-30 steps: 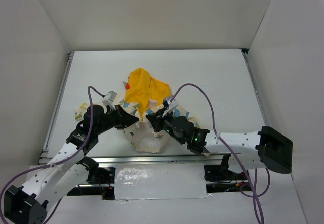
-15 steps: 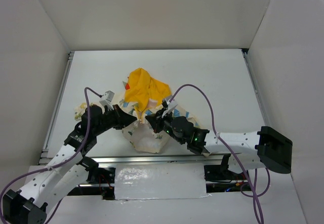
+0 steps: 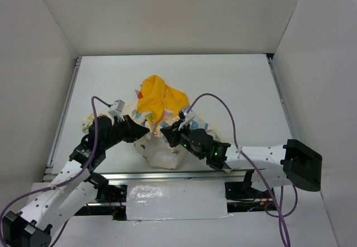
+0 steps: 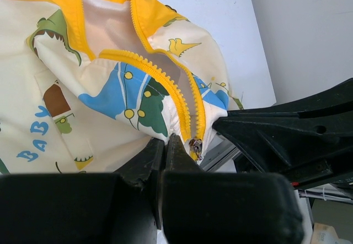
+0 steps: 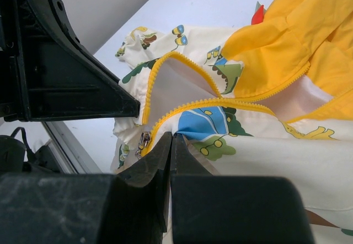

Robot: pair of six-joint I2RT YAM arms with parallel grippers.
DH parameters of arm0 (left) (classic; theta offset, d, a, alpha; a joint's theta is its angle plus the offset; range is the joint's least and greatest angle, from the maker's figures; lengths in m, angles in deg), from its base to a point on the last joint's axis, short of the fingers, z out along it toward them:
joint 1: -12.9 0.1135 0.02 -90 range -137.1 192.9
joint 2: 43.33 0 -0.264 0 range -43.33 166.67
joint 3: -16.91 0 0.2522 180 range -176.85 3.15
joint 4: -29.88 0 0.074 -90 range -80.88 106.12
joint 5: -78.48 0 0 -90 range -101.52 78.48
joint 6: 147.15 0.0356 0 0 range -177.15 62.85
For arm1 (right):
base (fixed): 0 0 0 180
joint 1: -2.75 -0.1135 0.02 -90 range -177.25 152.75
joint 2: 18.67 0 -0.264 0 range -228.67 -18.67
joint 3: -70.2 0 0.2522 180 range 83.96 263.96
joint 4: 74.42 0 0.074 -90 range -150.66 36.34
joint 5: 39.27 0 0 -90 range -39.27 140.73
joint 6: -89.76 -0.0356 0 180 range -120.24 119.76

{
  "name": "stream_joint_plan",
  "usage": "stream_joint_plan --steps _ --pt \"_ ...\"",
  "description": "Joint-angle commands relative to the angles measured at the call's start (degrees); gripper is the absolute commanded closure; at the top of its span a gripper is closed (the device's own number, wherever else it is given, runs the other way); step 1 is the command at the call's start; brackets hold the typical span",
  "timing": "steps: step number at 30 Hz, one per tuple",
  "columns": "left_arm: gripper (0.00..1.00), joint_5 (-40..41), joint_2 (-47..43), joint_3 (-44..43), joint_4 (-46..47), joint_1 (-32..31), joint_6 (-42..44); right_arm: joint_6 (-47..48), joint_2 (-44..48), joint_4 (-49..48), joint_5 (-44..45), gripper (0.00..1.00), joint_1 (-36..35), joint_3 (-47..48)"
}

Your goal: Zip up the jacket

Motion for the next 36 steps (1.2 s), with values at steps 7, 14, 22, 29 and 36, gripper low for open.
stream_joint_plan --steps 7,14,22,29,36 --pt "1.00 -2.15 -0.23 -0.30 3.85 -0.23 -0.48 0.90 -1.62 -2.58 1.12 1.00 0.21 2.30" --pt "1.00 -1.63 -0.05 -0.12 3.41 -0.23 -0.13 0.82 -1.28 -3.11 0.85 1.00 0.29 2.21" --pt "1.00 -0.57 0.56 0.06 3.32 -0.23 -0.65 0.90 0.57 -3.73 0.50 1.00 0.38 1.16" --pt "1.00 -1.53 0.91 -0.03 3.67 -0.23 -0.39 1.08 0.66 -3.81 1.11 1.00 0.29 1.33" --pt "1.00 -2.15 1.18 -0.12 3.58 -0.23 -0.30 1.26 0.40 -3.90 1.29 1.00 0.65 1.51"
